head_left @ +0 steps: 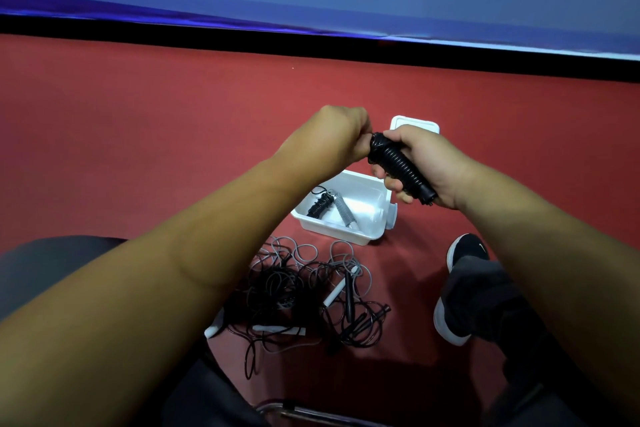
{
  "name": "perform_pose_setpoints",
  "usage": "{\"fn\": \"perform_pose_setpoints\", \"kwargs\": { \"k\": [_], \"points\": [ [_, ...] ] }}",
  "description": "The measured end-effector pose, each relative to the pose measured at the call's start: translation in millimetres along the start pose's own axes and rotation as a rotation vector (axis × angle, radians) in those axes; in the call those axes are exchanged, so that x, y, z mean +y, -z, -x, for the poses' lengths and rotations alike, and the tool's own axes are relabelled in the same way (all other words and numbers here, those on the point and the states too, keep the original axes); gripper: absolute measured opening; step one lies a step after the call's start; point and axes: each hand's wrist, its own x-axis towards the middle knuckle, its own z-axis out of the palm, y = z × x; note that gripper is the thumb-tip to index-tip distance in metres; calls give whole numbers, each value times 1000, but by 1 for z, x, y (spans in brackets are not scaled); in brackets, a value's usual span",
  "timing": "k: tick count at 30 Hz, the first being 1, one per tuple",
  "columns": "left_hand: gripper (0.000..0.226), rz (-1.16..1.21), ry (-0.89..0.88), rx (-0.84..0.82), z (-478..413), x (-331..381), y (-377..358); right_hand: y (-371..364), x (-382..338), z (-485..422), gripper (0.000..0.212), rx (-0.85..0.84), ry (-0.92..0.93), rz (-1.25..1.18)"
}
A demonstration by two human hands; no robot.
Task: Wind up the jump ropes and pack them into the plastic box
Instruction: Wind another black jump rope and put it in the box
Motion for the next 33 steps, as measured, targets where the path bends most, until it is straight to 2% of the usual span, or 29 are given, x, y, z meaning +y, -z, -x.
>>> {"fn": "perform_pose_setpoints", "kwargs": {
  "k": [5, 8, 10, 13, 16, 18, 20, 22, 25, 29, 31, 33],
  "points": [
    [2, 374, 137, 50, 2, 0, 6, 0, -3, -2, 43, -12, 32, 9],
    [4, 639, 301, 130, 4, 8, 9, 1, -4, -4, 47, 1, 74, 35],
    [7, 732, 389, 124, 5, 11, 7, 1, -4, -3, 46, -9, 93, 67],
    [6, 598, 347, 12, 4, 4, 6, 1, -1, 0, 35, -29, 80, 68],
    [8, 283, 122, -77, 0, -7, 11, 0, 1, 5, 34, -31, 48, 107],
    [11, 201, 9, -133, -2, -11, 13, -1, 0, 8, 35, -37, 20, 115],
    [15, 190, -45, -89, -3, -14, 14, -4, -2, 10, 37, -32, 10, 90],
    [15, 309, 29, -6, -2, -12, 16, -4, -5, 12, 37, -15, 10, 52],
    [15, 606, 238, 88, 0, -6, 15, -4, -10, 13, 37, -40, -12, 9],
    [14, 807, 413, 251, -1, 7, 14, -7, -12, 14, 25, -67, -9, 8],
    [14, 909, 494, 223, -2, 7, 16, -10, -13, 12, 21, -59, 13, 64],
    [12, 836, 477, 115, -5, 1, 20, -13, -11, 10, 24, -45, 34, 88]
  ]
}}
